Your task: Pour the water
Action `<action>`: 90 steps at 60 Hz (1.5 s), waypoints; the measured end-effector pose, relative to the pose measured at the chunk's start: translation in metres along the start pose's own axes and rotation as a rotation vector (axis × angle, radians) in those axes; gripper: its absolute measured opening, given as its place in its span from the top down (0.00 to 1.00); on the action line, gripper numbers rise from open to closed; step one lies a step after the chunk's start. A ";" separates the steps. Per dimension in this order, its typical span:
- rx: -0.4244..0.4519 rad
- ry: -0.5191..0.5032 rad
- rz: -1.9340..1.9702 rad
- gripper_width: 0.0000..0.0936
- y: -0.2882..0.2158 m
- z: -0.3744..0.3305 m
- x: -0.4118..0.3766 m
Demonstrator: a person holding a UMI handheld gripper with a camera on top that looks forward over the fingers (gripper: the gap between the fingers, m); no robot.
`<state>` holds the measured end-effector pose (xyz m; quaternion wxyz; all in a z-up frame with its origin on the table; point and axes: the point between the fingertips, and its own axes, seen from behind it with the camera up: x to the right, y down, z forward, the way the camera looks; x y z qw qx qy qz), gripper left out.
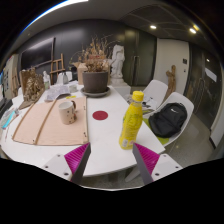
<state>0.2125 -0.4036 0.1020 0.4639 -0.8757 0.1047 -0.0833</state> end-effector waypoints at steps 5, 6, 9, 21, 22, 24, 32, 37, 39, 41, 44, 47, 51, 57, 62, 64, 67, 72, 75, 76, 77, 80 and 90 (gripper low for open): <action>0.047 0.020 0.018 0.08 -0.001 0.032 0.032; 0.055 0.021 0.021 0.08 -0.001 0.039 0.036; 0.079 0.026 0.027 0.08 -0.003 0.060 0.049; 0.166 -0.004 0.043 0.13 -0.020 0.127 0.066; 0.172 -0.011 0.044 0.16 -0.021 0.130 0.065; 0.179 -0.020 0.049 0.25 -0.023 0.136 0.064; 0.207 -0.022 0.056 0.51 -0.031 0.148 0.061; 0.214 -0.014 0.045 0.58 -0.034 0.151 0.063; 0.216 -0.005 0.048 0.61 -0.032 0.149 0.061; 0.216 -0.003 0.043 0.66 -0.032 0.148 0.060; 0.210 0.001 0.036 0.70 -0.031 0.147 0.060; 0.210 0.016 0.019 0.70 -0.034 0.146 0.063; 0.211 0.026 -0.017 0.70 -0.038 0.143 0.065; 0.216 0.057 -0.059 0.70 -0.058 0.138 0.069; 0.231 0.100 -0.132 0.70 -0.085 0.135 0.075; 0.238 0.121 -0.173 0.70 -0.098 0.134 0.076; 0.250 0.148 -0.245 0.70 -0.119 0.134 0.075; 0.277 0.193 -0.395 0.70 -0.156 0.138 0.064; 0.294 0.219 -0.502 0.70 -0.178 0.141 0.052; 0.301 0.228 -0.540 0.70 -0.185 0.142 0.047; 0.308 0.235 -0.578 0.70 -0.192 0.143 0.042; 0.330 0.259 -0.692 0.70 -0.211 0.148 0.026; 0.378 0.356 -1.100 0.70 -0.249 0.169 -0.030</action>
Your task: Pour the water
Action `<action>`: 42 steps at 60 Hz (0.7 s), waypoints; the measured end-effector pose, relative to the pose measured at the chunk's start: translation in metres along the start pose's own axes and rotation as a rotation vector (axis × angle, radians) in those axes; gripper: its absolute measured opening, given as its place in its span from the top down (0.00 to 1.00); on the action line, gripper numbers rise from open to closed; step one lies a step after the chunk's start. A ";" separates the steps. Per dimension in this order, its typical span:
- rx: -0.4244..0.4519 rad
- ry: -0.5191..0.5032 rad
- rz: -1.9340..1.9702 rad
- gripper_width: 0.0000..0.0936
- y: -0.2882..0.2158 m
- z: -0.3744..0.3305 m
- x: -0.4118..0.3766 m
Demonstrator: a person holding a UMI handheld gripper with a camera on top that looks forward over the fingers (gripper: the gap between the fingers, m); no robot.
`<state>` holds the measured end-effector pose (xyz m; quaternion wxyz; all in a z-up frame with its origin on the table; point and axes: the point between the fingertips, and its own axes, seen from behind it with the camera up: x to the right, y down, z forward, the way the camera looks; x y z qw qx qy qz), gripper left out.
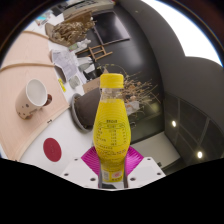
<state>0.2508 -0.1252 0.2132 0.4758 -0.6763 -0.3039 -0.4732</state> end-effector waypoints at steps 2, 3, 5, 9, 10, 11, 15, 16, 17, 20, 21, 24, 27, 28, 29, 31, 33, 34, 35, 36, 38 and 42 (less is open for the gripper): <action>0.018 0.013 -0.075 0.70 -0.010 0.004 -0.004; 0.026 0.020 -0.114 0.70 -0.015 0.007 -0.006; 0.045 0.029 -0.190 0.70 -0.024 0.012 -0.012; 0.075 0.043 -0.316 0.70 -0.041 0.016 -0.021; 0.080 0.047 -0.346 0.70 -0.044 0.017 -0.024; 0.086 0.051 -0.375 0.70 -0.048 0.018 -0.027; 0.097 0.074 -0.492 0.70 -0.056 0.025 -0.035; 0.102 0.078 -0.522 0.70 -0.058 0.026 -0.038; 0.106 0.082 -0.555 0.70 -0.060 0.028 -0.041; 0.115 0.090 -0.643 0.70 -0.063 0.033 -0.049; 0.118 0.091 -0.669 0.70 -0.063 0.036 -0.052; 0.126 0.094 -0.745 0.70 -0.066 0.039 -0.058; 0.143 0.102 -0.807 0.70 -0.070 0.041 -0.063; 0.147 0.106 -0.823 0.70 -0.071 0.041 -0.064; 0.151 0.111 -0.836 0.70 -0.073 0.041 -0.064; 0.152 0.114 -0.845 0.70 -0.073 0.043 -0.066; 0.151 0.102 -0.833 0.70 -0.074 0.043 -0.068; 0.148 0.096 -0.825 0.70 -0.073 0.043 -0.068; 0.145 0.090 -0.816 0.70 -0.073 0.043 -0.068; 0.142 0.088 -0.809 0.70 -0.072 0.043 -0.068; 0.138 0.087 -0.795 0.70 -0.072 0.043 -0.066; 0.135 0.082 -0.736 0.70 -0.072 0.042 -0.061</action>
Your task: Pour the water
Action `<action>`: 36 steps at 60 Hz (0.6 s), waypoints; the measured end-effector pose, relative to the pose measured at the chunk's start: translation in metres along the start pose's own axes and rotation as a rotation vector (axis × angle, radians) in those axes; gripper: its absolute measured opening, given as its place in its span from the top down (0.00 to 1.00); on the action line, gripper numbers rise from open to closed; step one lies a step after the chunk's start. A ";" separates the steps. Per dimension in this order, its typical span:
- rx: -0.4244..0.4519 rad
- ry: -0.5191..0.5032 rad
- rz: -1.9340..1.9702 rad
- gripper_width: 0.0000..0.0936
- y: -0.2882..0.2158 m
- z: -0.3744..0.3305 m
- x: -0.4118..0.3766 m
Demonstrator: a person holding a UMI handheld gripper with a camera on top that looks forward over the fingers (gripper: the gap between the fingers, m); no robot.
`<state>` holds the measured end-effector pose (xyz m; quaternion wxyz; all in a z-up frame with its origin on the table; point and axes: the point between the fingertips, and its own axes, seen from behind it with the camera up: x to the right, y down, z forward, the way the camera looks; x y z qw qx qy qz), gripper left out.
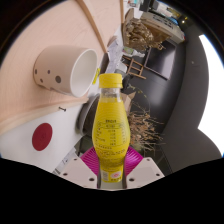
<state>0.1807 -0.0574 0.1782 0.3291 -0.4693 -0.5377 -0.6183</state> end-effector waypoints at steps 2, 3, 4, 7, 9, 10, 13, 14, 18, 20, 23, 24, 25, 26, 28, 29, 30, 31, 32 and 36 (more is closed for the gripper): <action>-0.005 -0.011 0.062 0.70 0.002 -0.001 0.002; -0.009 -0.019 0.102 0.70 0.004 -0.002 0.003; -0.013 -0.026 0.147 0.70 0.006 -0.003 0.005; -0.019 -0.048 0.295 0.70 0.012 -0.007 0.013; -0.030 -0.060 0.406 0.70 0.017 -0.010 0.017; -0.034 -0.067 0.465 0.70 0.019 -0.011 0.019; -0.049 -0.088 0.646 0.70 0.023 -0.015 0.021; -0.056 -0.092 0.706 0.70 0.025 -0.017 0.023; -0.048 -0.144 0.961 0.70 0.032 -0.019 0.025; -0.051 -0.168 1.082 0.70 0.033 -0.020 0.023; -0.033 -0.210 1.245 0.69 0.027 -0.023 0.018; -0.025 -0.228 1.294 0.69 0.027 -0.020 0.015; -0.019 -0.246 1.339 0.70 0.026 -0.020 0.012; -0.013 -0.267 1.379 0.69 0.025 -0.019 0.007; -0.009 -0.305 1.457 0.69 0.023 -0.018 -0.003; -0.012 -0.317 1.494 0.69 0.019 -0.019 -0.009; -0.013 -0.332 1.527 0.69 0.018 -0.018 -0.015; -0.009 -0.344 1.555 0.69 0.017 -0.017 -0.020; -0.001 -0.357 1.581 0.69 0.016 -0.015 -0.025; 0.019 -0.406 1.666 0.69 0.011 -0.012 -0.045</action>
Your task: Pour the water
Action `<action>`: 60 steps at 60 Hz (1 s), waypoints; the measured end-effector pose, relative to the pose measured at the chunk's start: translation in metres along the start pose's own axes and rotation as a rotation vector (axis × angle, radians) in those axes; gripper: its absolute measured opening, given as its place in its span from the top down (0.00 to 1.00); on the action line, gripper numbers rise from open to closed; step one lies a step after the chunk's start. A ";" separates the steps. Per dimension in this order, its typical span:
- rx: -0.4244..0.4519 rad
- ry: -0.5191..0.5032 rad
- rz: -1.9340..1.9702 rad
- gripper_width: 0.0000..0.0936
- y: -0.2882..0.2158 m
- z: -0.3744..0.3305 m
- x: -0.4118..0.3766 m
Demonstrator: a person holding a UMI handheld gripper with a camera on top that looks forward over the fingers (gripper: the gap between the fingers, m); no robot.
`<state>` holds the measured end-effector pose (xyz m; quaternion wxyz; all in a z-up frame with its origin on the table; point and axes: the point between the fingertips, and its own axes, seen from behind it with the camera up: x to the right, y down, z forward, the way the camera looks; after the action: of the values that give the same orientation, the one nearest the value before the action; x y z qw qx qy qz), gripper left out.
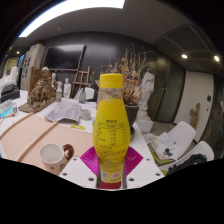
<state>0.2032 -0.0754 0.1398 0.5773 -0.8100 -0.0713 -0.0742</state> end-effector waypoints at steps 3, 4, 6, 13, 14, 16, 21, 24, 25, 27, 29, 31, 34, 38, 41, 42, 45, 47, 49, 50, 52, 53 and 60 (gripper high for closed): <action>-0.003 -0.028 0.050 0.69 0.015 0.007 -0.004; -0.006 -0.038 0.064 0.69 0.019 0.009 -0.005; -0.012 -0.054 0.091 0.69 0.028 0.013 -0.005; -0.029 -0.077 0.175 0.69 0.052 0.027 -0.005; -0.032 -0.078 0.182 0.69 0.055 0.029 -0.002; -0.037 -0.077 0.194 0.69 0.062 0.032 -0.002; -0.054 -0.080 0.206 0.68 0.077 0.038 0.000; -0.027 -0.083 0.211 0.66 0.080 0.037 0.001; -0.027 -0.084 0.209 0.65 0.082 0.037 0.001; -0.014 -0.087 0.199 0.62 0.082 0.035 0.000; -0.009 -0.087 0.194 0.59 0.079 0.036 0.001; -0.008 -0.087 0.199 0.56 0.079 0.036 0.000; -0.019 -0.085 0.212 0.51 0.080 0.036 0.000; -0.067 -0.075 0.231 0.37 0.086 0.034 0.002; -0.098 -0.066 0.244 0.13 0.089 0.027 0.003; -0.107 -0.063 0.248 0.07 0.088 0.026 0.003; -0.141 -0.060 0.257 0.09 0.087 0.015 0.000; -0.164 -0.050 0.263 0.08 0.087 0.005 0.000; -0.181 -0.035 0.267 0.08 0.083 -0.008 -0.002; -0.189 -0.027 0.268 0.08 0.082 -0.014 -0.004; -0.205 -0.011 0.270 0.08 0.078 -0.028 -0.006; -0.212 -0.003 0.271 0.08 0.076 -0.035 -0.007; -0.260 0.048 0.286 0.08 0.058 -0.100 -0.025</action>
<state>0.1863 -0.1898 0.1131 0.4738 -0.8778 0.0682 -0.0192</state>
